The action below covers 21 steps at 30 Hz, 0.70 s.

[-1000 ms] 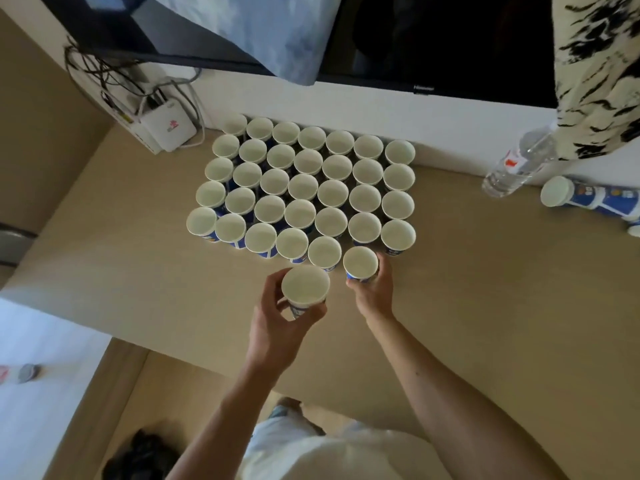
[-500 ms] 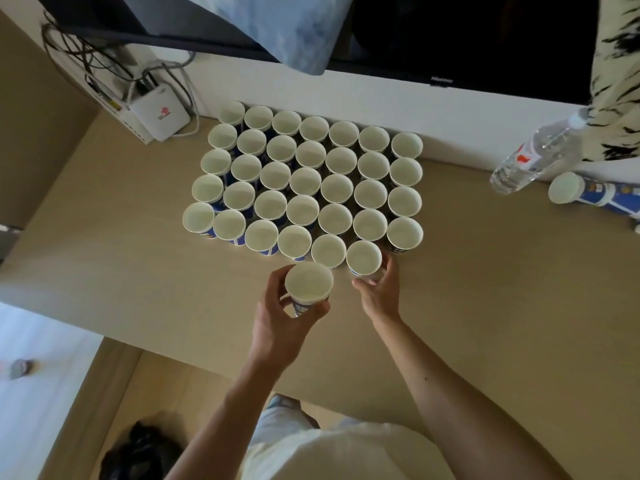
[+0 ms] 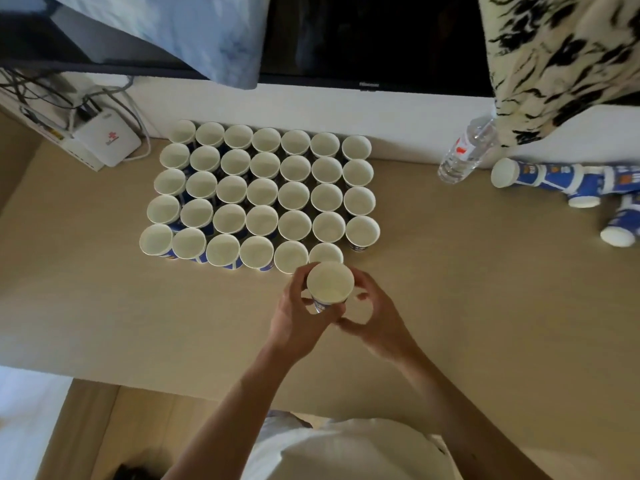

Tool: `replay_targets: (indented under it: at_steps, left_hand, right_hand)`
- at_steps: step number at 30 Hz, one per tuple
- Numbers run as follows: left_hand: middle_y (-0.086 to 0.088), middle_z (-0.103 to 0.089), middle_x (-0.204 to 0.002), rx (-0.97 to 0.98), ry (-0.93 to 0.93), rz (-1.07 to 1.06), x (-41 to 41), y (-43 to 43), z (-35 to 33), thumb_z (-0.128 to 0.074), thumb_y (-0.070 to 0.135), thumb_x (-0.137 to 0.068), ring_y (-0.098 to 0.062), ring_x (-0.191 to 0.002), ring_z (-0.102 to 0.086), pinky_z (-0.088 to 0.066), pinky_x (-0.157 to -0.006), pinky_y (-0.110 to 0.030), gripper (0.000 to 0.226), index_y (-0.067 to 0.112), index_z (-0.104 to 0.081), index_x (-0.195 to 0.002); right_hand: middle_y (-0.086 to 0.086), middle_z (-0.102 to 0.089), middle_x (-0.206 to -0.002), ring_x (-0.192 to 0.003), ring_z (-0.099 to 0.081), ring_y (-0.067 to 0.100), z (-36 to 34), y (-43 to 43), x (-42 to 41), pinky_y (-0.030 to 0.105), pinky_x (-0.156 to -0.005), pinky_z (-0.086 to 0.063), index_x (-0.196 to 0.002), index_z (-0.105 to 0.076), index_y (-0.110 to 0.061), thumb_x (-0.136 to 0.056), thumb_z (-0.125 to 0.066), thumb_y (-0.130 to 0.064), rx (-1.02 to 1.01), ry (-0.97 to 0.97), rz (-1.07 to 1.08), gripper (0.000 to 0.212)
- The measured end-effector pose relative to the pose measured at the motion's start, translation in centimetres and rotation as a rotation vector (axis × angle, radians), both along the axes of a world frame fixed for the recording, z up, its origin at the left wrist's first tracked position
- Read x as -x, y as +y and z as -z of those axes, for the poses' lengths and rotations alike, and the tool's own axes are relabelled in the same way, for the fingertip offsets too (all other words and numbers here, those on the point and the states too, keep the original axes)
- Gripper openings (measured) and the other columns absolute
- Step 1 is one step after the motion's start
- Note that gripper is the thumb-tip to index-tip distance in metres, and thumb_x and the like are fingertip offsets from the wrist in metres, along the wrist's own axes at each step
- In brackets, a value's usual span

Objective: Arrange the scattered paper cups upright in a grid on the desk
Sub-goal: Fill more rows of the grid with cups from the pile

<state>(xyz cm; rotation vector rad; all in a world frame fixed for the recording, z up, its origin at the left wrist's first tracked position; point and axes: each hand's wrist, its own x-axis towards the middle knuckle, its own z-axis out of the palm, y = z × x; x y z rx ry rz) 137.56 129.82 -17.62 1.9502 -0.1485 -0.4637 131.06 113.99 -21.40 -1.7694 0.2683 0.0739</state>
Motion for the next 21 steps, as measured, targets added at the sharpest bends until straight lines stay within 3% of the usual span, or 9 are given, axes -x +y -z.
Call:
replay_targets:
  at_steps: [4,7,10,12,15,21]
  left_hand:
    - [0.010,-0.063,-0.120,0.000,-0.022,0.119,0.1,-1.4,-0.2,-0.080,0.026,-0.068,-0.005,-0.109,-0.061,-0.058,-0.087,-0.030,0.067,0.024,-0.054,-0.130]
    - [0.010,-0.057,-0.133,-0.036,-0.019,0.181,0.0,-1.5,-0.1,-0.083,0.027,-0.070,-0.002,-0.119,-0.055,-0.054,-0.089,-0.021,0.084,0.023,-0.043,-0.143]
    - [0.013,-0.051,-0.138,-0.055,0.021,0.154,0.3,-1.0,0.1,-0.083,0.032,-0.074,-0.002,-0.124,-0.051,-0.049,-0.092,-0.021,0.088,0.025,-0.036,-0.148]
    - [0.012,-0.054,-0.136,-0.061,0.041,0.097,0.7,-0.5,0.1,-0.084,0.030,-0.078,-0.005,-0.122,-0.054,-0.050,-0.093,-0.026,0.081,0.025,-0.040,-0.145]
    - [0.011,-0.059,-0.130,-0.062,0.087,0.029,1.2,0.5,0.7,-0.083,0.026,-0.081,-0.007,-0.118,-0.058,-0.053,-0.091,-0.029,0.065,0.025,-0.049,-0.137]
    - [0.013,-0.064,-0.121,-0.052,0.132,-0.052,2.2,1.4,1.3,-0.077,0.051,-0.066,-0.007,-0.112,-0.062,-0.057,-0.088,-0.034,0.065,0.030,-0.057,-0.124]
  right_hand:
    - [-0.019,-0.066,-0.118,-0.110,-0.058,0.008,-0.3,-0.4,-0.2,0.025,-0.091,-0.042,-0.127,-0.055,-0.029,-0.065,-0.081,-0.040,0.002,-0.016,0.070,0.069]
    - [-0.016,-0.067,-0.115,-0.103,-0.059,0.010,0.0,-0.7,-0.3,0.028,-0.086,-0.044,-0.123,-0.056,-0.031,-0.064,-0.080,-0.044,-0.036,-0.024,0.120,0.066]
    - [-0.012,-0.067,-0.114,-0.104,-0.062,0.013,1.0,-1.3,-0.6,0.032,-0.085,-0.048,-0.121,-0.058,-0.030,-0.068,-0.089,-0.029,-0.063,-0.020,0.259,0.061]
    - [-0.012,-0.068,-0.112,-0.104,-0.063,0.012,2.4,-2.0,-0.8,0.038,-0.088,-0.051,-0.119,-0.058,-0.030,-0.071,-0.090,-0.015,-0.059,0.023,0.354,0.059]
    - [-0.014,-0.066,-0.110,-0.102,-0.064,0.011,5.0,-3.2,-1.4,0.043,-0.092,-0.054,-0.119,-0.056,-0.029,-0.071,-0.087,-0.012,-0.011,0.087,0.401,0.060]
    - [-0.003,-0.063,-0.116,-0.105,-0.064,0.019,8.8,-4.1,-3.2,0.035,-0.087,-0.056,-0.123,-0.053,-0.021,-0.069,-0.082,-0.005,0.114,0.111,0.388,0.064]
